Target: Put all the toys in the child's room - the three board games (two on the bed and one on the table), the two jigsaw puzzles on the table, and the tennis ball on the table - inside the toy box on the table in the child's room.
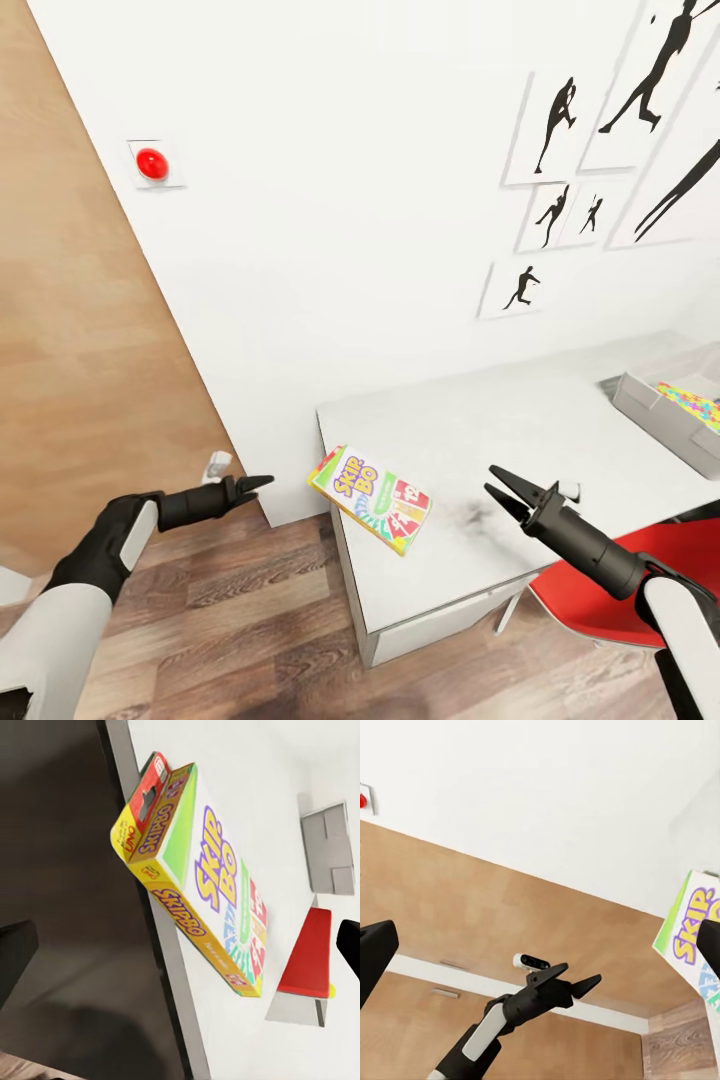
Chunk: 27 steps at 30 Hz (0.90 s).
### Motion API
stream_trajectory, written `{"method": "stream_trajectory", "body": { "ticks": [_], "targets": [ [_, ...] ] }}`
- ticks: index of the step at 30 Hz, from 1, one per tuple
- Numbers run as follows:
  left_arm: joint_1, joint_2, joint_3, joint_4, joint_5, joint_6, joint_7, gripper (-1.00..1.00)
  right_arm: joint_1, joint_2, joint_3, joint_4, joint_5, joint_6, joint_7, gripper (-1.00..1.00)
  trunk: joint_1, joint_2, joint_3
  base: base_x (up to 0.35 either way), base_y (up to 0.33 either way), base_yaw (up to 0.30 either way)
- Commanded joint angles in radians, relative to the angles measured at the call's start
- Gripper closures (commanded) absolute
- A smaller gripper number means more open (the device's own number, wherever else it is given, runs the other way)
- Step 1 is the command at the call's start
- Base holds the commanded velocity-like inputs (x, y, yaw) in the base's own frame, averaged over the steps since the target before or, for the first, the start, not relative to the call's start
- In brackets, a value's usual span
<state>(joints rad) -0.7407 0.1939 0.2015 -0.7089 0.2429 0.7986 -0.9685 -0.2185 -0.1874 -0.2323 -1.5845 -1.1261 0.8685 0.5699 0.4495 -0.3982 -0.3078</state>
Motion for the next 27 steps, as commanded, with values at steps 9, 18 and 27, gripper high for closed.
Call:
{"method": "stream_trajectory", "body": {
  "ticks": [9,18,27],
  "targets": [
    [-0.002,0.006,0.001,0.000,0.004,0.019,-0.004,-1.00,-0.001,0.000,0.004,0.000,-0.003,0.013,0.070,-1.00,0.001,-0.002,-0.002,0.000,0.000,0.000],
    [-0.002,0.007,0.001,0.000,0.004,0.023,-0.005,-1.00,0.000,0.000,0.002,-0.001,-0.002,0.009,0.109,-1.00,0.001,-0.002,0.001,0.000,0.000,0.000],
    [-0.002,0.007,0.001,-0.001,0.004,0.046,-0.007,-1.00,0.000,0.001,0.001,0.000,0.000,0.005,0.114,-1.00,0.001,-0.002,0.013,0.000,0.000,0.000]
  ]
}}
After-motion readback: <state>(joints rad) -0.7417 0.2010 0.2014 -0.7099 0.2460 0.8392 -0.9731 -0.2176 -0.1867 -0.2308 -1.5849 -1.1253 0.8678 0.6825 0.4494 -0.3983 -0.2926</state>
